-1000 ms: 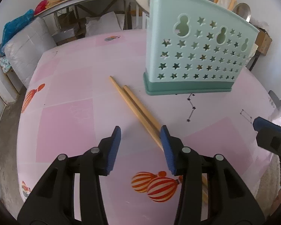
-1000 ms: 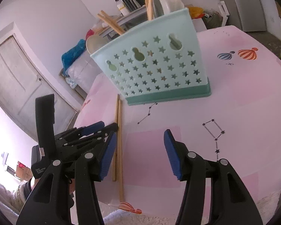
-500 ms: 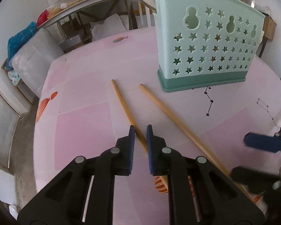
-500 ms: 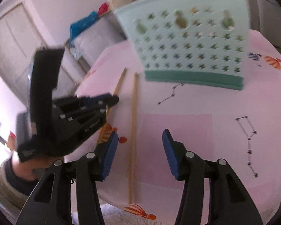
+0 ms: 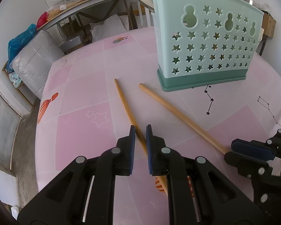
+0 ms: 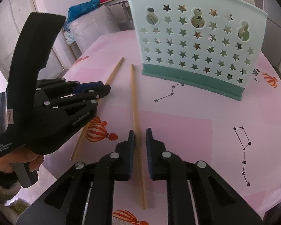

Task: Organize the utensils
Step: 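Close the right gripper on one chopstick while the left gripper closes on the other, then lift both held chopsticks upright above the green holder, then lower the chopstick into the holder and open the left gripper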

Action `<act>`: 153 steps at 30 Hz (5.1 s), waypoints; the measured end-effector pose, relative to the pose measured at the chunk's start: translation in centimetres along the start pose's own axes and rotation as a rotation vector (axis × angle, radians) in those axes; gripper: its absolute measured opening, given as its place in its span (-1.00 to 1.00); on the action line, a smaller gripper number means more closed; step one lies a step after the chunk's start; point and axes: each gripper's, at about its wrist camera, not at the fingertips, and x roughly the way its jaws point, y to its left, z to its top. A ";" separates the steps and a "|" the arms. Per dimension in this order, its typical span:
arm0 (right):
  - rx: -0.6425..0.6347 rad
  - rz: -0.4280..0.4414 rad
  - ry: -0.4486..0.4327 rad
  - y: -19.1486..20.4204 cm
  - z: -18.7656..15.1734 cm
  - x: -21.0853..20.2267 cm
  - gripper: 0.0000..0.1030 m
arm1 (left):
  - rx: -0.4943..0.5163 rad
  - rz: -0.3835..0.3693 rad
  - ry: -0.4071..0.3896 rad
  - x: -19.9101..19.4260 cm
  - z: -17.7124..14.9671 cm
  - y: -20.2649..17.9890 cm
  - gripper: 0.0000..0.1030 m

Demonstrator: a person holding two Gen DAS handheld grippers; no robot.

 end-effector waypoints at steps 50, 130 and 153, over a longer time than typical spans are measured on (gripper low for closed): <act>0.060 0.059 0.027 -1.7 -2.5 -4.1 -0.86 | 0.014 0.023 -0.021 -0.6 -0.4 -0.3 -0.82; 0.264 0.063 -0.469 -9.9 4.1 -15.1 -0.86 | -0.204 -0.588 -0.647 -18.2 14.2 4.7 -0.93; 0.283 0.056 -0.447 -10.0 3.9 -15.0 -0.86 | -0.233 -0.357 -0.665 -11.3 16.2 1.0 -0.92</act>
